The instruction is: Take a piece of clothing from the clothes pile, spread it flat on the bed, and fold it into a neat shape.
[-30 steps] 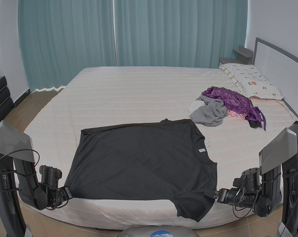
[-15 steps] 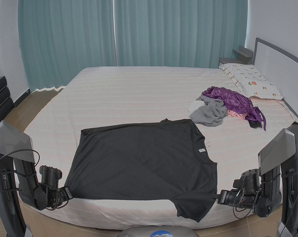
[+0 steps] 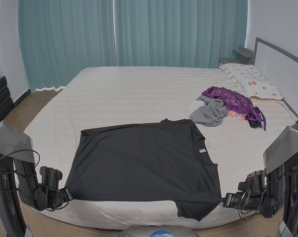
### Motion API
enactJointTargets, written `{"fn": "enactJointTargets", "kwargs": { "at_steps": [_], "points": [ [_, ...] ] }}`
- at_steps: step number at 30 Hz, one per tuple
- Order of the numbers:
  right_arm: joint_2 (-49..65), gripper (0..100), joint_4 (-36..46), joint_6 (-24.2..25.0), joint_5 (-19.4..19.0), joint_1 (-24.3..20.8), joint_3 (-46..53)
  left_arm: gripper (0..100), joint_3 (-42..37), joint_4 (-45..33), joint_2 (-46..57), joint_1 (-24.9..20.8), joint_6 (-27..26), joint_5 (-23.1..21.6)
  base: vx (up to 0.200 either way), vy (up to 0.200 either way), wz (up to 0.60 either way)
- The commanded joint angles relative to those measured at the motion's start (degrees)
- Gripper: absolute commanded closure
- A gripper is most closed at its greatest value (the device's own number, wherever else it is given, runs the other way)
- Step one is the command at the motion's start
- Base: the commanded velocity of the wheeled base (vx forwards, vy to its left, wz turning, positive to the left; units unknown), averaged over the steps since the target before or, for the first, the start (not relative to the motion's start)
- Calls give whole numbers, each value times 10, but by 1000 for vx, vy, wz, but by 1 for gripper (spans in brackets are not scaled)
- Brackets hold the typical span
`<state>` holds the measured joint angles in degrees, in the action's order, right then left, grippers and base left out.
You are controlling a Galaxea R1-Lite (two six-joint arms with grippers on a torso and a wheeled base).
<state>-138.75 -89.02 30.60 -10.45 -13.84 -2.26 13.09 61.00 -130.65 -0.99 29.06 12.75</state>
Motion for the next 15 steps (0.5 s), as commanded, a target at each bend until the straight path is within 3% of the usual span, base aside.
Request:
{"fn": "enactJointTargets", "kwargs": {
  "at_steps": [1, 9, 10, 11, 12, 15],
  "points": [
    [-10, 100, -9, 0, 1, 1, 1, 100, 0, 0, -1, -1, -1, 0, 0, 0, 0],
    [-29, 100, -9, 3, 0, 0, -18, 100, 8, 3, -10, -1, 1, -4, 0, 0, 0],
    [-29, 0, -9, 3, 0, 0, -18, 100, 8, 3, -10, -1, 1, -4, 0, 0, 0],
    [-28, 0, -9, 6, -1, 0, -22, 100, 9, 3, -10, -2, 2, -6, 0, 0, 0],
    [-28, 0, -9, 7, -1, -1, -22, 0, 9, 3, -9, -2, 3, -9, 0, 0, 0],
    [-20, 0, -9, 10, -3, 0, -22, 0, 9, 4, -8, -3, 5, -13, 0, 0, 0]
  ]
}}
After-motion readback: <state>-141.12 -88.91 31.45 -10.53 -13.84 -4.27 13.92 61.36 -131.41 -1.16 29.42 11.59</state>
